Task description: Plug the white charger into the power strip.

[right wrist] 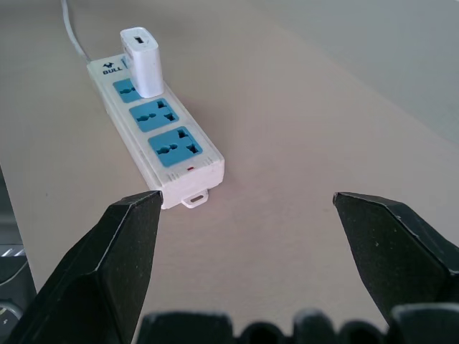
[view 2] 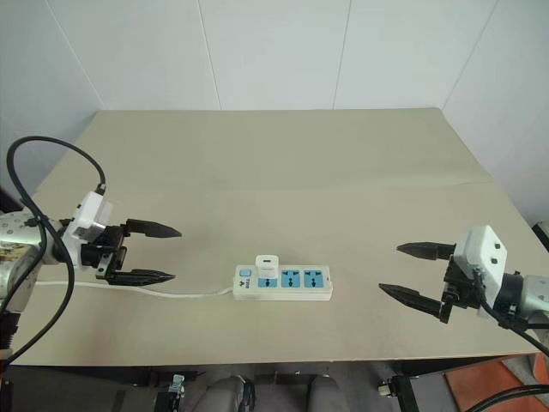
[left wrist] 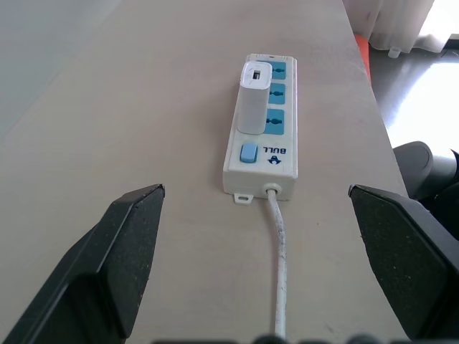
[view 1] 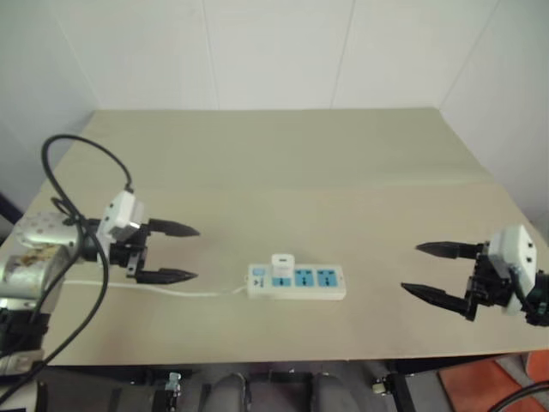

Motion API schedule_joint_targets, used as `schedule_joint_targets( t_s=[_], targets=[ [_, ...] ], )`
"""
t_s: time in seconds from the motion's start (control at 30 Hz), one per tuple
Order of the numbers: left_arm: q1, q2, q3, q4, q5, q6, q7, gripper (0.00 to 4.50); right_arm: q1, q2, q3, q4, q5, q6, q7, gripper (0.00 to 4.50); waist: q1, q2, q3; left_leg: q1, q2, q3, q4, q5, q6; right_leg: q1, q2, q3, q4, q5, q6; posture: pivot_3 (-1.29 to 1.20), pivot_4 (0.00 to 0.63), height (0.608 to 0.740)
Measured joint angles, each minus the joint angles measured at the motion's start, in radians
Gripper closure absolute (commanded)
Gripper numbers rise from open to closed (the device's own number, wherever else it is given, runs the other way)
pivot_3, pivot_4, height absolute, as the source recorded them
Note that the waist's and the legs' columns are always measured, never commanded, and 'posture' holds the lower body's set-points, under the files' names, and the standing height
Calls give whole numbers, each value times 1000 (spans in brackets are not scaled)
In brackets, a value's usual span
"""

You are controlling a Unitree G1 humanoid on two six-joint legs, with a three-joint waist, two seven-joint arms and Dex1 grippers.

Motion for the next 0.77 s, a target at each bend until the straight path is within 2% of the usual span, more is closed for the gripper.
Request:
schedule_joint_targets(
  t_s=[0.77],
  targets=[
    [-1, -16, -1, -18, -2, 18, 14, 15, -1, -3, 1, -3, -19, 1, -1, 0, 0, 0, 0, 0, 0, 0, 1, 0, 0, 0, 0, 0, 1, 0, 0, 0, 150, 740]
  ],
)
